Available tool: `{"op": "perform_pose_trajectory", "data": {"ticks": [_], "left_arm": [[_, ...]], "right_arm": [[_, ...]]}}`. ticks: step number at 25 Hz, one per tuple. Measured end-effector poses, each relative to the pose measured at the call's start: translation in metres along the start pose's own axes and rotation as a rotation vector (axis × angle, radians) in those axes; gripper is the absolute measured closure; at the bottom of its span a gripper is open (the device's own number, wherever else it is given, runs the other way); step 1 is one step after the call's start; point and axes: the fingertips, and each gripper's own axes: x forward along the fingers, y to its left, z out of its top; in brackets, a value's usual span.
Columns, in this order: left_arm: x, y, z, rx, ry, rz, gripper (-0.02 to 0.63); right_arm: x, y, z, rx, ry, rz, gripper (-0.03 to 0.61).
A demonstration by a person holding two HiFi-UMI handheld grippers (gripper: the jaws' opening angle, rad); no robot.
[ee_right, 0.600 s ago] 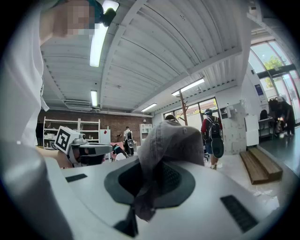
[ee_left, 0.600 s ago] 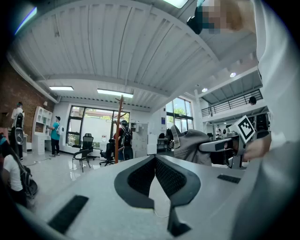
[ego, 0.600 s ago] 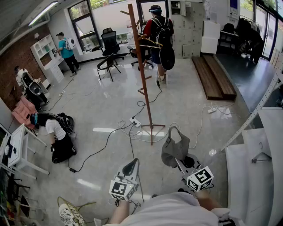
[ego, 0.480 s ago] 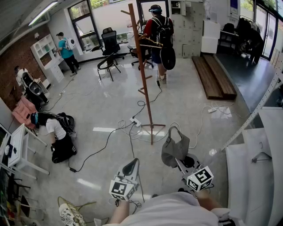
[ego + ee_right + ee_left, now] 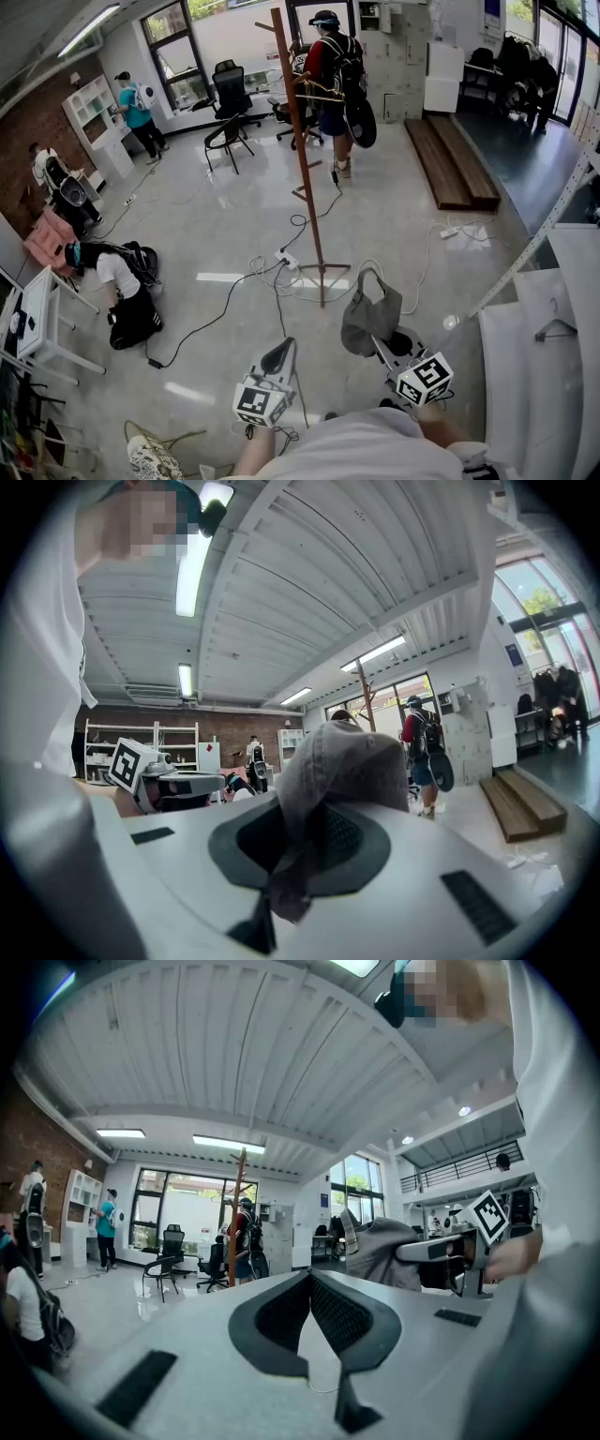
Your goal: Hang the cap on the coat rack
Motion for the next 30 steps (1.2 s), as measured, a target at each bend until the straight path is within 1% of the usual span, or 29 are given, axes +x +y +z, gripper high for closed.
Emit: {"op": "perform_pose_trajectory", "data": {"ticks": [4, 16, 24, 30], "left_arm": [[-0.006, 0.004, 0.001, -0.003, -0.013, -0.007, 0.603], [-0.017, 0.023, -0.004, 0.003, -0.006, -0.018, 0.603], [-0.012, 0.031, -0.005, 0.001, 0.000, -0.025, 0.603], [0.005, 0.042, -0.002, 0.001, 0.008, -0.022, 0.603]], "right_arm": [[0.004, 0.007, -0.002, -0.009, 0.007, -0.007, 0.537], [0.018, 0.014, -0.006, -0.018, 0.003, -0.038, 0.537], [0.027, 0.010, -0.005, -0.021, 0.008, -0.043, 0.537], [0.046, -0.007, -0.001, -0.015, 0.007, -0.034, 0.537]]}}
